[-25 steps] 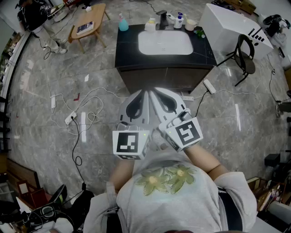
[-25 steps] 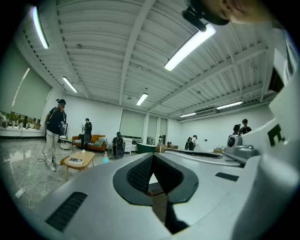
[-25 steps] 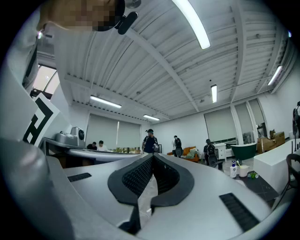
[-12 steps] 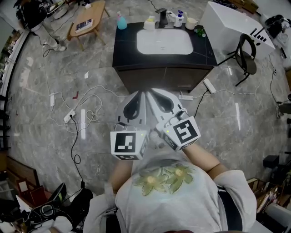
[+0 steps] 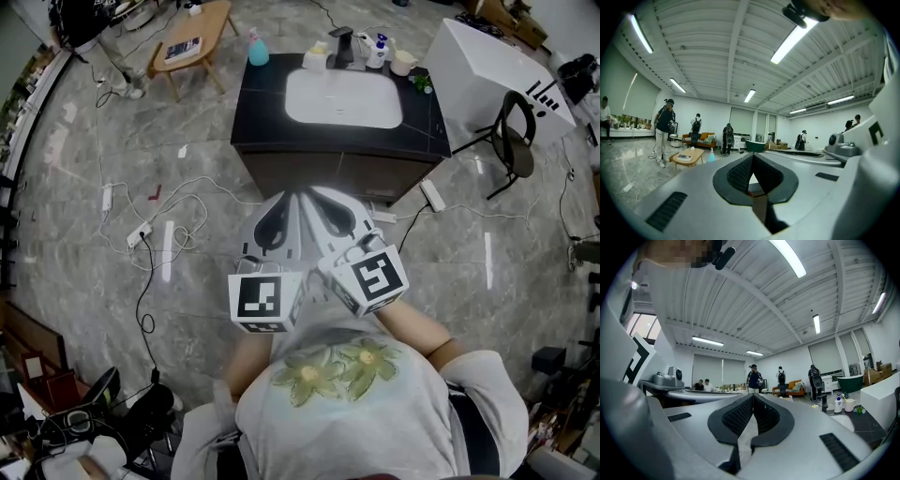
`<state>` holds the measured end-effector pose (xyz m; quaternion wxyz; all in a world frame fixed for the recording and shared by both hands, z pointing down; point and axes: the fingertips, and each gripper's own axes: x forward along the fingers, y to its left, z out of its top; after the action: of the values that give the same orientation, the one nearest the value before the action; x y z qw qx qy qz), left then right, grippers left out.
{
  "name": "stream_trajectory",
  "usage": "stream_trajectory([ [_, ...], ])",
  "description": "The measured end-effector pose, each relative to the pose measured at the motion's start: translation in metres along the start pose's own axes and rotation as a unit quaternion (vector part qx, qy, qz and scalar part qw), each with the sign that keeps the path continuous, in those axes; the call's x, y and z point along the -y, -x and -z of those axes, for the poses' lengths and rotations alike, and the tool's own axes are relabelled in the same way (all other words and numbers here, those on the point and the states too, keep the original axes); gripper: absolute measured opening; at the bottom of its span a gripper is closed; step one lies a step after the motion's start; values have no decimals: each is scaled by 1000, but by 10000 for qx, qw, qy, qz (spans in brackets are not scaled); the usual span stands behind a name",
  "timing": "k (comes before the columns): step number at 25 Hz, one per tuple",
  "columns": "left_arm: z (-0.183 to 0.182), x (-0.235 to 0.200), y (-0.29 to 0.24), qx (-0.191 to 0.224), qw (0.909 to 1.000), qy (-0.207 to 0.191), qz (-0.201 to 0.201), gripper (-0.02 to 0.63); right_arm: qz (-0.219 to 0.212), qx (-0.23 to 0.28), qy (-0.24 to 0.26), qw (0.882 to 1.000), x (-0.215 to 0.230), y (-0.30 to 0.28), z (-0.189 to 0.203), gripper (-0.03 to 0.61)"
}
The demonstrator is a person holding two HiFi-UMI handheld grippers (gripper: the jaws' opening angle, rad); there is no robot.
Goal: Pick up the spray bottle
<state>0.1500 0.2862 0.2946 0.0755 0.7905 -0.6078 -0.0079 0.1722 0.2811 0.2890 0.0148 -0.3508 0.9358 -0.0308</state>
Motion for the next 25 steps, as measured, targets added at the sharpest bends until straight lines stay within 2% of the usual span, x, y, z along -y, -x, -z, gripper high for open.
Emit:
stream_trajectory([
  [5,9,-6,-3,-29,9995,156,-276,8,-322,-189,61,9993,0,-7,9,23],
  [11,7,-25,-10,-26,9989,169,-431,8,-338,-396,-12,9986,2,-25,15,21],
  [15,5,-43,-23,-63,9990,213,-383,8,-400,-214,-28,9990,2,-49,15,21],
  [25,-1,-101,-70,-201,9995,191,-167,8,-223,-312,-90,9992,20,-121,18,21],
])
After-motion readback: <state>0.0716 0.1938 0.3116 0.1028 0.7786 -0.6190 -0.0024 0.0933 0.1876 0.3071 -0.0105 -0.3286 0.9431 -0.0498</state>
